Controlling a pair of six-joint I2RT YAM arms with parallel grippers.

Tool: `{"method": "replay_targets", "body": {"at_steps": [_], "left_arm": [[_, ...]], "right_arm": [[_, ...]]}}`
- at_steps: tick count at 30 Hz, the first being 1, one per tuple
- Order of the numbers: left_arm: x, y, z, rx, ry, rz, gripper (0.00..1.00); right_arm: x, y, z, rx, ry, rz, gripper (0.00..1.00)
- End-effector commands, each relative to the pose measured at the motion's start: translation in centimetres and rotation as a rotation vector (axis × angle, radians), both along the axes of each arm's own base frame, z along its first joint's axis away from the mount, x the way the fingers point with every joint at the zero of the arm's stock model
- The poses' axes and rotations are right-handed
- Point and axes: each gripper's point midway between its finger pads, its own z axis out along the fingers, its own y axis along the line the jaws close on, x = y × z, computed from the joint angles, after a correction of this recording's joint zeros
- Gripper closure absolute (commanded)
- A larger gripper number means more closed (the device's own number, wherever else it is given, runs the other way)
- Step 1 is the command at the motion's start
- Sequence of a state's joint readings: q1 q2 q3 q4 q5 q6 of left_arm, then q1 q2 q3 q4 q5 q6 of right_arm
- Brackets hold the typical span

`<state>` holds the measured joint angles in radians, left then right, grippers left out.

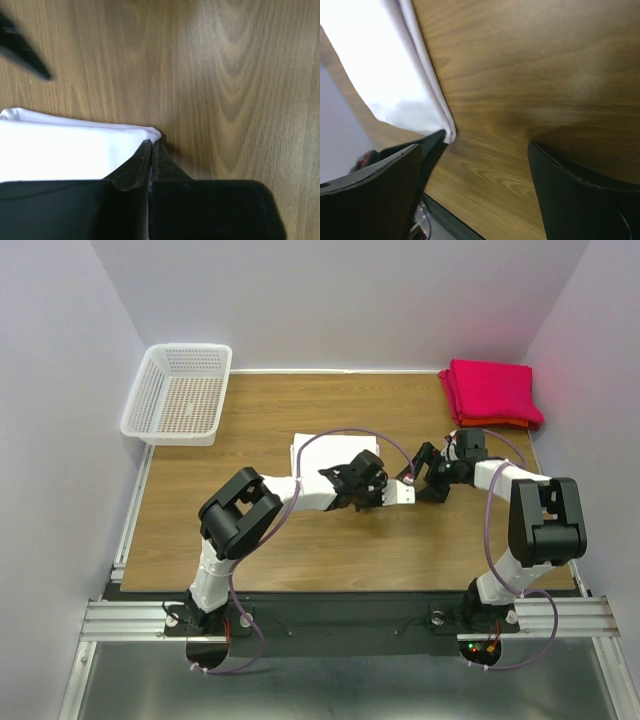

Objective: Fold and stack the t-shirts
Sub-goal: Neatly place the folded tshirt to the corner

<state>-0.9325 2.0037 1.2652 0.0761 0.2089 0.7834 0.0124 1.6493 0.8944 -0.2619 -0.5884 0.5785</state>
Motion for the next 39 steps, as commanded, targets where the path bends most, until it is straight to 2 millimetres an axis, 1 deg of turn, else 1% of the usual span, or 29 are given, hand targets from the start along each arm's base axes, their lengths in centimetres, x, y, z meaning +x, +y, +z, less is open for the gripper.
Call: {"method": "replay_targets", "body": {"at_steps": [1,3,5,6,9,13,16,18,21,24,26,27,28,29,30,31,32,34,35,36,37,39], "left_arm": [[1.5,-1.7,4.8,-0.179,0.096,0.058,1.00],[1.7,-1.7,5.5,-0.212,0.130,0.069,1.00],[1.6,-1.8,6.2,-0.229,0.142,0.059,1.00],[1.7,-1.8,6.6,-0.239,0.144,0.066,1.00],[1.7,-2.0,7.0,-0.249,0.152,0.066,1.00],[2.2,-2.4,7.9,-0.273,0.157,0.080,1.00],[2.4,-2.6,8.7,-0.303,0.190,0.097,1.00],[2.3,-2.8,9.1,-0.315,0.197,0.094,1.00],[2.5,-3.0,9.9,-0.328,0.192,0.088,1.00],[2.5,-3.1,9.7,-0.320,0.202,0.087,1.00],[2.5,-3.2,9.7,-0.321,0.207,0.085,1.00],[2.6,-3.2,9.6,-0.321,0.210,0.091,1.00],[2.7,-3.3,9.6,-0.323,0.211,0.094,1.00],[2.8,-3.3,9.5,-0.323,0.212,0.100,1.00],[2.9,-3.4,9.6,-0.329,0.222,0.107,1.00],[3.0,-3.5,9.6,-0.331,0.221,0.107,1.00],[3.0,-3.6,9.6,-0.337,0.234,0.112,1.00],[3.3,-3.8,9.8,-0.347,0.243,0.115,1.00],[3.3,-3.8,9.8,-0.348,0.248,0.116,1.00],[3.4,-3.9,9.7,-0.349,0.250,0.120,1.00],[3.6,-3.9,9.5,-0.348,0.256,0.126,1.00],[3.6,-4.1,9.3,-0.355,0.294,0.130,1.00]], "right_arm": [[1.4,1.0,1.4,0.128,-0.091,-0.065,0.09],[2.3,1.2,1.6,0.152,-0.132,-0.081,0.10],[2.9,1.3,1.8,0.176,-0.131,-0.117,0.11],[3.6,1.3,2.1,0.192,-0.147,-0.141,0.12],[4.7,2.0,2.8,0.227,-0.204,-0.156,0.15],[5.0,3.2,2.4,0.251,-0.186,-0.154,0.17],[5.1,3.9,1.6,0.242,-0.163,-0.162,0.20],[5.0,4.7,1.1,0.233,-0.152,-0.156,0.21],[4.9,5.7,0.9,0.243,-0.143,-0.149,0.21],[5.2,6.7,0.8,0.250,-0.132,-0.158,0.21],[5.9,7.1,1.0,0.250,-0.138,-0.162,0.23],[6.1,7.3,0.3,0.247,-0.119,-0.172,0.24],[6.4,7.4,0.0,0.244,-0.116,-0.172,0.25],[7.1,7.6,0.4,0.239,-0.136,-0.170,0.27],[7.7,7.3,-0.4,0.210,-0.141,-0.194,0.29],[8.2,7.1,-0.2,0.199,-0.155,-0.210,0.29],[8.5,6.9,-0.7,0.187,-0.152,-0.222,0.32],[9.4,6.7,-1.0,0.159,-0.170,-0.244,0.37],[9.6,6.6,-1.8,0.144,-0.162,-0.253,0.38],[10.1,6.7,-1.7,0.140,-0.172,-0.258,0.39],[10.5,6.5,-2.1,0.128,-0.178,-0.267,0.42],[11.3,6.5,-2.5,0.096,-0.209,-0.271,0.46]]}}
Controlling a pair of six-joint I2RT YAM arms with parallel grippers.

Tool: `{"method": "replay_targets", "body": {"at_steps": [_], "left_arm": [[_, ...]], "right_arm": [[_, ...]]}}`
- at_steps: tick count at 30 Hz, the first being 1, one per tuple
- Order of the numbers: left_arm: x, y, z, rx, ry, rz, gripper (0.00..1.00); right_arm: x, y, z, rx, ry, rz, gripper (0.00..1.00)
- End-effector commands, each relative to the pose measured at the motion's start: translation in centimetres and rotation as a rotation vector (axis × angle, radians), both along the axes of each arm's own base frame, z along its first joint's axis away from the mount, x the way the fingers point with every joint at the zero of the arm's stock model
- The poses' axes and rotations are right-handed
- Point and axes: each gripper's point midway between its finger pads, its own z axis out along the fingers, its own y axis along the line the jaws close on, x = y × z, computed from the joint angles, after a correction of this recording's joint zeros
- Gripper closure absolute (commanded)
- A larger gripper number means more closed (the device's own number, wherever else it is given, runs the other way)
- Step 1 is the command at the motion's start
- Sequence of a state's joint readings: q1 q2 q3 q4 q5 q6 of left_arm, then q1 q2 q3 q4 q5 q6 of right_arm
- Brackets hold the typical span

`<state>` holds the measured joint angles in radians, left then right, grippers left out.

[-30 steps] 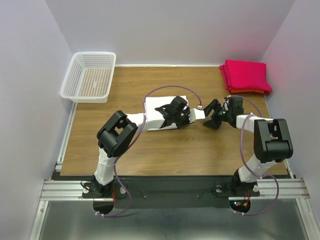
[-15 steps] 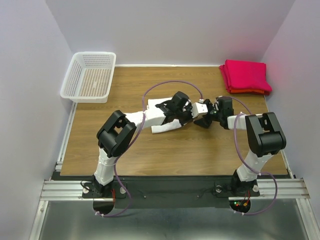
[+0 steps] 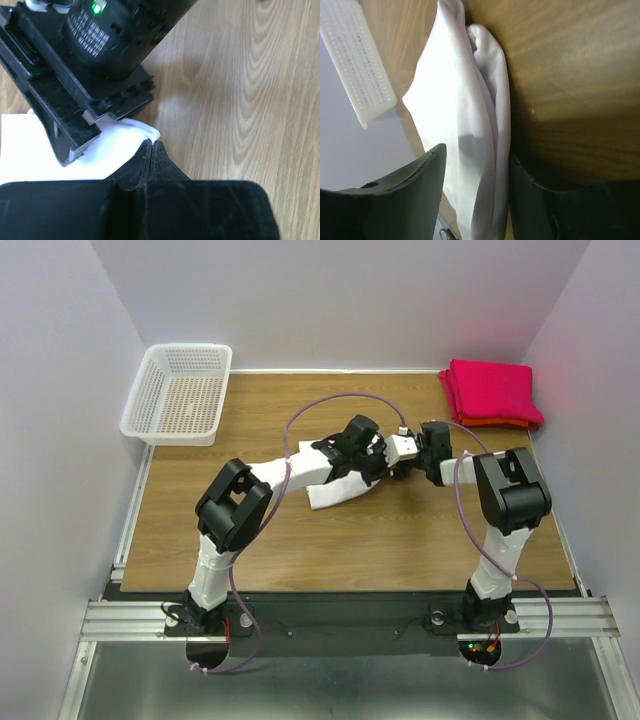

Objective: Fold and stack the t-shirts
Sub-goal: Neatly place the folded tshirt to the corner

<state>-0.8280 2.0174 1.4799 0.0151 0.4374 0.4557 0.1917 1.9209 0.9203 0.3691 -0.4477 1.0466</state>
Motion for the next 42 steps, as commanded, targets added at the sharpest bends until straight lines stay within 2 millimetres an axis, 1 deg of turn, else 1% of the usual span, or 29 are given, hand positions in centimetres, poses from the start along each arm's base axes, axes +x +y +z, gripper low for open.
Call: {"method": "replay_targets", "body": {"at_steps": [1,6,12,13,16,17,19,20,21,22,23,24,25,26,27,28,29,30,31,32,33,34,35,36,37,39,40,41,42], "left_arm": [[0.8,-1.2,2.3,-0.077,0.033,0.001,1.00],[1.3,-1.3,2.1,-0.096,0.098,0.024,1.00],[1.6,-1.4,2.4,-0.105,0.101,0.023,1.00],[1.7,-1.4,2.4,-0.106,0.100,0.020,1.00],[1.8,-1.4,2.4,-0.105,0.099,0.021,1.00],[1.8,-1.4,2.5,-0.107,0.099,0.022,1.00],[1.8,-1.4,2.5,-0.109,0.102,0.020,1.00],[1.9,-1.3,2.7,-0.113,0.100,0.022,1.00],[2.0,-1.3,2.9,-0.115,0.099,0.026,1.00],[2.1,-1.0,3.3,-0.113,0.098,0.031,0.98],[2.3,-0.4,3.5,-0.112,0.109,0.039,0.94],[2.5,0.0,4.1,-0.120,0.118,0.045,0.79],[2.4,0.8,5.1,-0.136,0.135,0.052,0.71],[3.3,2.1,5.8,-0.158,0.157,0.074,0.58],[3.5,2.8,6.4,-0.182,0.193,0.109,0.51],[3.7,3.8,7.4,-0.201,0.198,0.130,0.46],[4.1,4.6,7.8,-0.214,0.211,0.152,0.42],[4.5,5.3,8.1,-0.223,0.221,0.175,0.38],[5.4,6.7,8.4,-0.227,0.230,0.214,0.37],[5.7,7.4,9.1,-0.233,0.225,0.241,0.37],[6.0,8.0,9.3,-0.233,0.217,0.257,0.37],[6.5,9.2,9.8,-0.227,0.199,0.281,0.36],[6.7,9.7,9.8,-0.220,0.189,0.298,0.34],[7.0,10.4,10.0,-0.213,0.173,0.322,0.23],[6.9,11.0,10.1,-0.201,0.169,0.333,0.19],[7.4,12.2,10.0,-0.179,0.150,0.358,0.16],[7.3,12.6,10.0,-0.166,0.151,0.364,0.16],[7.3,12.9,10.0,-0.159,0.148,0.372,0.16],[7.7,13.4,9.9,-0.145,0.139,0.399,0.16]], "right_arm": [[2.7,-0.9,-1.2,-0.106,-0.072,-0.076,0.47],[3.7,-1.4,-2.3,-0.139,-0.078,-0.110,0.50],[4.6,-1.4,-3.2,-0.160,-0.081,-0.129,0.53],[4.6,-1.3,-3.6,-0.153,-0.075,-0.125,0.57],[4.4,-0.7,-3.6,-0.130,-0.083,-0.103,0.64],[4.4,-0.7,-3.6,-0.130,-0.086,-0.099,0.71],[4.2,-0.6,-3.9,-0.138,-0.089,-0.088,0.80],[4.2,-0.6,-3.9,-0.142,-0.094,-0.085,0.91],[4.2,-0.6,-3.7,-0.146,-0.100,-0.081,0.97],[4.4,-0.6,-3.4,-0.159,-0.123,-0.062,0.99],[4.6,-0.6,-2.9,-0.165,-0.144,-0.052,0.99],[4.8,-0.4,-1.8,-0.172,-0.174,-0.041,0.99],[5.6,-0.4,-0.7,-0.192,-0.220,-0.022,0.99],[5.8,-0.6,-0.3,-0.206,-0.227,-0.009,0.99],[6.3,-0.7,0.4,-0.220,-0.248,0.004,0.99],[6.7,-0.9,0.7,-0.266,-0.278,0.035,0.99],[8.0,-0.9,2.1,-0.290,-0.318,0.044,0.99],[8.0,-1.3,1.9,-0.323,-0.306,0.061,0.99],[8.4,-1.8,2.3,-0.356,-0.322,0.067,0.99],[9.5,-2.2,3.9,-0.405,-0.385,0.085,0.99],[9.6,-3.0,4.0,-0.439,-0.377,0.100,0.99],[10.1,-3.8,4.6,-0.505,-0.411,0.123,0.99],[10.4,-4.2,5.0,-0.541,-0.427,0.130,1.00],[11.0,-4.9,6.0,-0.574,-0.445,0.130,0.99],[11.3,-5.7,6.4,-0.639,-0.477,0.152,0.99],[11.9,-6.8,7.4,-0.711,-0.506,0.162,0.99],[12.6,-7.8,8.5,-0.773,-0.543,0.168,1.00],[12.9,-8.3,8.9,-0.798,-0.555,0.173,0.99],[13.2,-9.5,9.1,-0.827,-0.551,0.171,0.99]]}}
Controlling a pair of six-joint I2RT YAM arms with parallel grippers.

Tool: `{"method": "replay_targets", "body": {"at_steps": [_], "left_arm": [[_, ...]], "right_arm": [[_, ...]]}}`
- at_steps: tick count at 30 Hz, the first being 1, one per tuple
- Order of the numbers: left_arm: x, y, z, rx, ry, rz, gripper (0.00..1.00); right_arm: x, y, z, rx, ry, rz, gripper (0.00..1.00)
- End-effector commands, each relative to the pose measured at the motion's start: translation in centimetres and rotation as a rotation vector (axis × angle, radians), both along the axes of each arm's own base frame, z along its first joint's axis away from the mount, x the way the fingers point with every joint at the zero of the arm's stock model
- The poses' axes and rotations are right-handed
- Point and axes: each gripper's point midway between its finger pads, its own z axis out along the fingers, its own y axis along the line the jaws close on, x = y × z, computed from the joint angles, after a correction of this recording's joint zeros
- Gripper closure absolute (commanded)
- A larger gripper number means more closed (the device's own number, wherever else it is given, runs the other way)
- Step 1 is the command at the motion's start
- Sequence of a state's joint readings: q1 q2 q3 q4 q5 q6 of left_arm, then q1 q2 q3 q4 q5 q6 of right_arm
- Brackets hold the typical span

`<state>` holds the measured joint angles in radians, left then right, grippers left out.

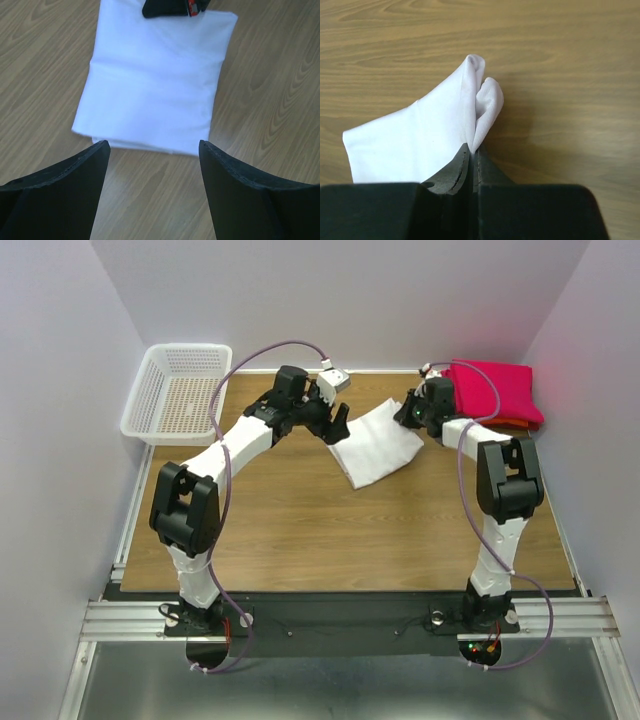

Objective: Fold and stack the t-shirts
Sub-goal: Neatly place the folded tshirt to the corner

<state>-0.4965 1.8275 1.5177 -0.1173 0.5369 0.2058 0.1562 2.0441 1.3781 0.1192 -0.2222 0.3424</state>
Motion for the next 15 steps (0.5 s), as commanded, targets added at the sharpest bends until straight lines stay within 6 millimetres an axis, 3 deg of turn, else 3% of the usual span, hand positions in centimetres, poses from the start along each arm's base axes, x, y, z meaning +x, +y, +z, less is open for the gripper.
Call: {"method": "replay_targets", "body": {"at_steps": [1,6,8,9,10,11,14,15], "left_arm": [[-0.8,1.4,0.4,0.057,-0.004,0.036,0.16],[-0.9,2.0,0.6,0.065,0.000,0.056,0.16],[-0.9,2.1,0.7,0.069,-0.005,0.063,0.16],[-0.7,2.4,0.8,0.076,-0.010,0.078,0.16],[-0.7,2.5,0.9,0.080,-0.015,0.083,0.16],[-0.5,2.9,0.9,0.091,-0.020,0.102,0.16],[-0.1,3.6,0.5,0.126,-0.028,0.136,0.14],[-0.1,3.8,0.3,0.135,-0.028,0.142,0.14]], "right_arm": [[2.4,-4.7,6.0,-0.239,-0.172,0.021,1.00],[5.0,-9.5,8.8,-0.325,-0.249,-0.001,0.99],[5.9,-10.5,9.7,-0.350,-0.276,0.001,1.00],[6.8,-12.3,11.5,-0.360,-0.311,-0.033,0.99],[7.3,-12.9,11.5,-0.364,-0.317,-0.035,0.99],[8.0,-13.9,13.2,-0.365,-0.353,-0.054,0.99],[9.1,-15.0,14.2,-0.372,-0.381,-0.068,0.99],[9.6,-15.7,15.5,-0.376,-0.410,-0.081,1.00]]}}
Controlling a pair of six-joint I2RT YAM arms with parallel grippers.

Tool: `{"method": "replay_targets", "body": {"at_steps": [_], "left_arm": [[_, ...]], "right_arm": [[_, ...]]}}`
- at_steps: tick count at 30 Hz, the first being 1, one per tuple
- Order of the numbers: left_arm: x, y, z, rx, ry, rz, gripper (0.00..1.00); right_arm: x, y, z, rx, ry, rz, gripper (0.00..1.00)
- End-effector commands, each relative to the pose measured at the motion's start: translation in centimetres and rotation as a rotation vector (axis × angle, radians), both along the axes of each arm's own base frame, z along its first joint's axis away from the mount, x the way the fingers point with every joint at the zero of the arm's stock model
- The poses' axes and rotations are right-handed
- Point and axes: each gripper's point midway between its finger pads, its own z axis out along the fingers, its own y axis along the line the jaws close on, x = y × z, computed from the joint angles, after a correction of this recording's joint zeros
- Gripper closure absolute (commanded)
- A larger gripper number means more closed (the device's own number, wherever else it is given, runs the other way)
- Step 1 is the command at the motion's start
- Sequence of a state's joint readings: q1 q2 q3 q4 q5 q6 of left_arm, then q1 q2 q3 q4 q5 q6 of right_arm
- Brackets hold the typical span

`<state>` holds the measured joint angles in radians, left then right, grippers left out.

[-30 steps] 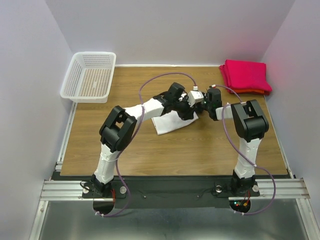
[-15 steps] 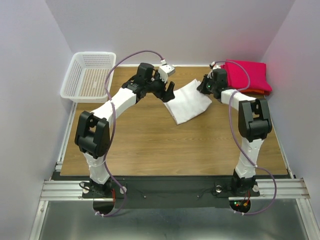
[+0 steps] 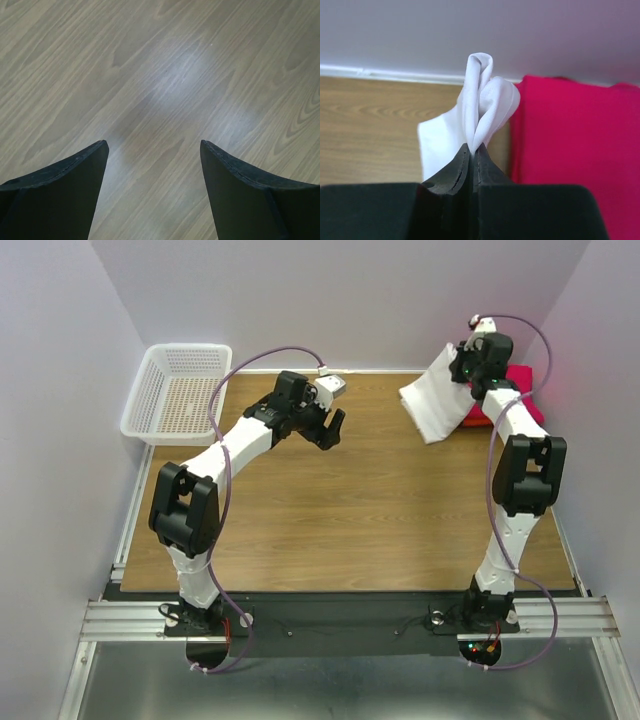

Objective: Fold and stack the t-shirts
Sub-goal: Neatly place the folded tshirt to the corner

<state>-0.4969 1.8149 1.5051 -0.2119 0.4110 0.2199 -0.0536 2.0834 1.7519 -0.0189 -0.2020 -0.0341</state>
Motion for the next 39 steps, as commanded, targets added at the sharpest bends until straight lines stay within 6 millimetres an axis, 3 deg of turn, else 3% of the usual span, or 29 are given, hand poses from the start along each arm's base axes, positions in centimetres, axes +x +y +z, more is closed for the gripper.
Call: {"method": "replay_targets", "body": {"at_steps": [1,2,8,20,27,29,31,39], "left_arm": [[0.0,1.6,2.2,0.035,-0.068,0.050,0.14],[-0.1,1.9,1.8,0.048,-0.059,0.058,0.13],[-0.6,2.6,0.9,0.088,-0.047,0.064,0.11],[-0.5,2.5,0.7,0.091,-0.044,0.049,0.10],[-1.0,2.2,0.2,0.094,-0.024,0.015,0.10],[-1.0,2.2,0.0,0.096,-0.022,0.010,0.02],[-1.0,2.2,-0.1,0.098,-0.016,0.011,0.02],[-1.2,2.2,-0.2,0.104,-0.013,-0.003,0.01]], "right_arm": [[2.1,-2.2,4.9,-0.054,-0.132,-0.004,0.99],[2.5,-2.3,4.5,-0.055,-0.130,0.003,0.99],[3.6,-2.9,7.8,-0.065,-0.204,-0.003,0.99],[2.1,-3.0,15.7,-0.041,-0.338,0.000,0.99],[0.6,-3.7,17.9,-0.023,-0.345,0.003,1.00],[0.3,-3.9,19.0,-0.016,-0.363,0.001,0.99],[0.0,-4.2,19.7,-0.012,-0.368,-0.002,0.99],[-0.5,-5.5,21.1,-0.005,-0.380,-0.014,0.99]]}}
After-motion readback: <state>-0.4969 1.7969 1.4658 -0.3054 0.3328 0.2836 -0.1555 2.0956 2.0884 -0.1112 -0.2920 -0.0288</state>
